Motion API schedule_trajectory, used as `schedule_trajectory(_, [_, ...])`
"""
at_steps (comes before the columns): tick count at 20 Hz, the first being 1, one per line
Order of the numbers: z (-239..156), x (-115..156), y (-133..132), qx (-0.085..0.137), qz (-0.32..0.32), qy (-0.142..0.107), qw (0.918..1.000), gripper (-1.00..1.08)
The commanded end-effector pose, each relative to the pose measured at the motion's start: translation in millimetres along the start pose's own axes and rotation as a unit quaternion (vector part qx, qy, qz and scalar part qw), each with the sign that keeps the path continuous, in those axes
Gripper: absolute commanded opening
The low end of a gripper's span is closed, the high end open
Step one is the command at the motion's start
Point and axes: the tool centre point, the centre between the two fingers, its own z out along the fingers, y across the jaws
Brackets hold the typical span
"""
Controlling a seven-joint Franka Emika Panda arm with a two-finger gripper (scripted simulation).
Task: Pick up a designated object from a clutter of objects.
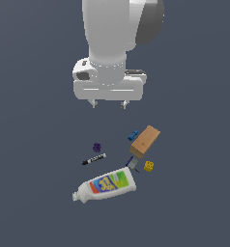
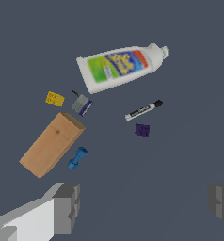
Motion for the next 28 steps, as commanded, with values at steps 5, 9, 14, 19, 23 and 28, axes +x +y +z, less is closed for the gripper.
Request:
schedule_trajectory(5, [-0.9,1.5,0.8,-0.004,-0.006,0.003,1.0000,1.00])
schedule_trajectory(9, [-5.4,3.0,1.5,-0.012,-0.016,0.009,0.9998,1.00])
schedule_trajectory(14, [-5.8,3.0,1.4,-0.012,-0.017,0.009,0.9997,1.00])
schedule_trajectory(19, [7.2,7.3,4.2,-0.009,-0.013,0.009,0.9998,1.00])
schedule_trajectory(23, [27.0,13.0,8.7,-0.006,-0.007,0.010,0.9999,1.00])
schedule_trajectory(28, [64.2,21.3,17.8,0.001,0.004,0.010,0.9999,1.00])
